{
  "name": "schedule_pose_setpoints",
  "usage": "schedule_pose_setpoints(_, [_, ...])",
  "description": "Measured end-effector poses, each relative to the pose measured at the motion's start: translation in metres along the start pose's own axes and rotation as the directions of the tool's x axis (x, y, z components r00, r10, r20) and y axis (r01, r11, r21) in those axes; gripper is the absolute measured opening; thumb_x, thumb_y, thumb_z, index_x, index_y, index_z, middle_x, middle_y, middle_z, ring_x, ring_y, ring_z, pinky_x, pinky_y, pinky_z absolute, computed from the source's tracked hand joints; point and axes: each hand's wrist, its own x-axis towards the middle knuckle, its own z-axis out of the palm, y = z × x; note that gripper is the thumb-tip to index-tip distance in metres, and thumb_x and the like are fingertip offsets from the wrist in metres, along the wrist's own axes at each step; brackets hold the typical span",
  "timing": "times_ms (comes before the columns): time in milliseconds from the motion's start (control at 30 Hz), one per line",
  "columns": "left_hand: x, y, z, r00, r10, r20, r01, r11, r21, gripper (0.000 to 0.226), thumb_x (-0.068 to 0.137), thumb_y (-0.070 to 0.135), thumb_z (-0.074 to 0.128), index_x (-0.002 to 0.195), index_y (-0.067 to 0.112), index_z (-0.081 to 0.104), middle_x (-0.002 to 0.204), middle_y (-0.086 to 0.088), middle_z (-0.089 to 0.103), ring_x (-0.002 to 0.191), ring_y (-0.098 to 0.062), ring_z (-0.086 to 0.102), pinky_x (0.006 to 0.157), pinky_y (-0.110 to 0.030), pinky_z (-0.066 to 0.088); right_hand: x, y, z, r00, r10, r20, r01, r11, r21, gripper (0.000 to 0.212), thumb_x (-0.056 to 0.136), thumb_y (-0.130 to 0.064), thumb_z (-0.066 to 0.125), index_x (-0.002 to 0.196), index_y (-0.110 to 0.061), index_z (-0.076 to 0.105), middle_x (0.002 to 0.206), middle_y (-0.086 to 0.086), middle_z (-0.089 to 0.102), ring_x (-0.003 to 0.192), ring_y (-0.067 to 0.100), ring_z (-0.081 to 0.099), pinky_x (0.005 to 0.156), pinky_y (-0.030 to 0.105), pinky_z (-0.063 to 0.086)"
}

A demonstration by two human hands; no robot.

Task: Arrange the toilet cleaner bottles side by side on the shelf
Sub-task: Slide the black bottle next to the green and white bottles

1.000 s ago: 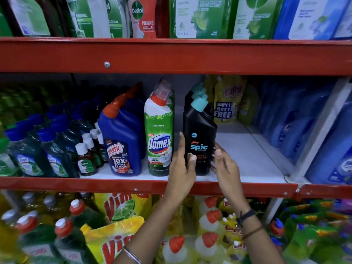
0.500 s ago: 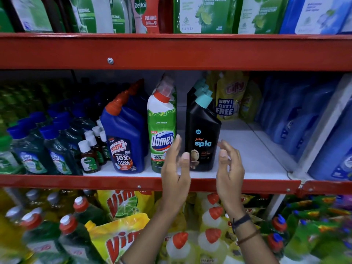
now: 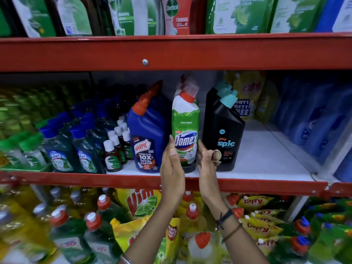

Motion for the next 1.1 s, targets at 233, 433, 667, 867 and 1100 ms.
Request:
schedule_pose_setpoints(233, [0.006, -0.004, -0.004, 0.999, -0.026, 0.027, 0.027, 1.000, -0.013, 0.053, 0.095, 0.054, 0.020, 0.145, 0.040, 0.031, 0.148, 0.011, 0.042, 0.135, -0.003, 0.040, 0.114, -0.043, 0.037, 0.000, -0.004, 0.001, 0.998, -0.004, -0.067, 0.005, 1.000, 0.025, 0.084, 0.058, -0.095, 0.027, 0.125, -0.047, 0.044, 0.129, -0.020, 0.054, 0.119, -0.012, 0.051, 0.088, 0.004, 0.042])
schedule_pose_setpoints(433, [0.004, -0.001, -0.009, 0.999, 0.013, 0.041, -0.012, 1.000, -0.028, 0.051, 0.095, 0.054, 0.020, 0.142, 0.040, 0.035, 0.146, 0.016, 0.040, 0.135, -0.001, 0.039, 0.113, -0.042, 0.038, -0.007, -0.011, 0.012, 0.987, -0.067, -0.148, 0.060, 0.997, -0.052, 0.072, 0.068, -0.088, 0.025, 0.122, -0.046, 0.046, 0.123, -0.024, 0.055, 0.113, -0.017, 0.051, 0.085, 0.001, 0.040])
schedule_pose_setpoints(667, [-0.007, 0.002, -0.046, 0.957, 0.211, -0.199, -0.233, 0.968, -0.092, 0.045, 0.093, 0.064, 0.021, 0.132, 0.052, 0.041, 0.148, 0.012, 0.042, 0.139, -0.007, 0.037, 0.113, -0.030, 0.034, -0.030, 0.000, 0.055, 0.974, -0.195, -0.111, 0.182, 0.976, -0.119, 0.071, 0.085, -0.073, 0.025, 0.139, -0.030, 0.042, 0.147, -0.013, 0.044, 0.138, 0.003, 0.036, 0.114, 0.031, 0.033])
schedule_pose_setpoints(867, [0.025, -0.009, -0.080, 0.983, 0.016, -0.184, -0.027, 0.998, -0.056, 0.067, 0.080, 0.080, 0.013, 0.140, 0.052, 0.028, 0.156, 0.018, 0.026, 0.143, 0.001, 0.022, 0.120, -0.032, 0.022, -0.010, 0.006, 0.089, 0.999, 0.000, -0.034, -0.004, 0.994, -0.110, 0.079, 0.063, -0.093, 0.020, 0.132, -0.055, 0.017, 0.159, -0.014, 0.020, 0.143, -0.003, 0.021, 0.119, 0.028, 0.022])
schedule_pose_setpoints(1100, [0.027, -0.010, -0.095, 0.997, -0.045, -0.062, 0.044, 0.999, -0.026, 0.060, 0.082, 0.078, 0.011, 0.138, 0.059, 0.023, 0.157, 0.014, 0.028, 0.144, -0.007, 0.027, 0.119, -0.047, 0.028, -0.002, 0.017, 0.095, 0.995, 0.012, -0.100, -0.022, 0.995, -0.097, 0.083, 0.067, -0.091, 0.022, 0.137, -0.046, 0.026, 0.154, -0.010, 0.034, 0.140, 0.005, 0.034, 0.117, 0.040, 0.031])
